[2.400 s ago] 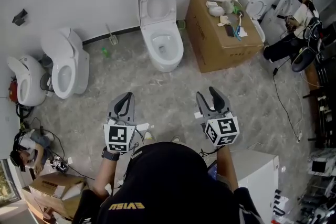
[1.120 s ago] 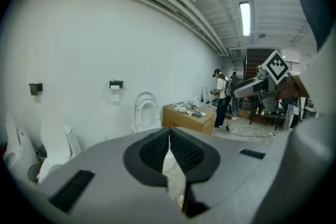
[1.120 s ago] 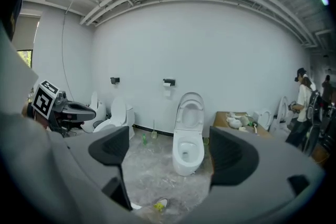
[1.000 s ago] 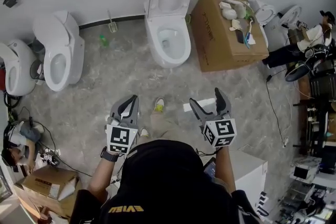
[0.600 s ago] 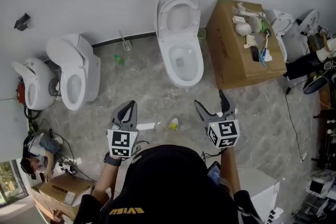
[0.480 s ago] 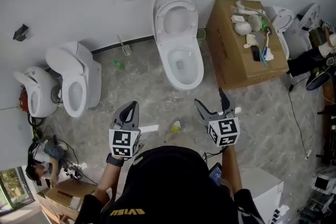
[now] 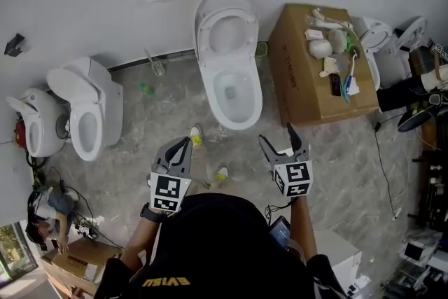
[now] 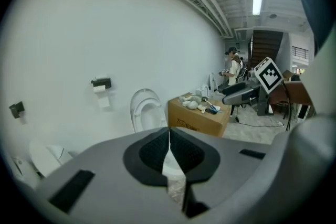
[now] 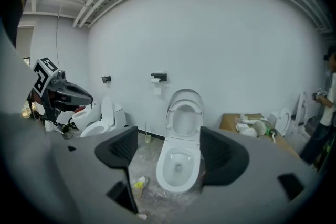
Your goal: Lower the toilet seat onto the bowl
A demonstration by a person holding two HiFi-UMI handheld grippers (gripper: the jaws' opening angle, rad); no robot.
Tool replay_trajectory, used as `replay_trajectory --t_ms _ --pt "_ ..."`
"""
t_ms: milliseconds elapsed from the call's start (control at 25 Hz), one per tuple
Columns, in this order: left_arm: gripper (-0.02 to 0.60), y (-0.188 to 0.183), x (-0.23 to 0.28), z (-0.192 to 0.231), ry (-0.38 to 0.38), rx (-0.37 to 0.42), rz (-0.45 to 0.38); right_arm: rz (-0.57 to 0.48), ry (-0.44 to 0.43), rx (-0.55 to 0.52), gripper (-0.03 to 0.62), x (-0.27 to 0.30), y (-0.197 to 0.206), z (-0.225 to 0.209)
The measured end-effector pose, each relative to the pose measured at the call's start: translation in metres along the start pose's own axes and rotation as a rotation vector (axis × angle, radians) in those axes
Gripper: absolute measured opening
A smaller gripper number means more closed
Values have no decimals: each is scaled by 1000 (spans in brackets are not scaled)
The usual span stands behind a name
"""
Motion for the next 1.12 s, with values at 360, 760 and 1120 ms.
replay_trajectory --t_ms 360,760,1120 --pt "12 -8 102 89 32 -72 -46 74 36 -127 341 125 -23 -21" --pt "12 -41 214 193 152 -61 -98 166 87 -230 302 279 -110 -50" --pt "12 -53 276 221 242 -27 -101 205 90 -702 224 418 -180 -87"
Point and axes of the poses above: the fingertips, and each gripper's own axes: x forward along the fingers, z to its left, y out of its underside, the point moved 2 cm from there along -x, backward along the fingers, and after that the axes turned 8 degrees about x, right-handed, at the moved point
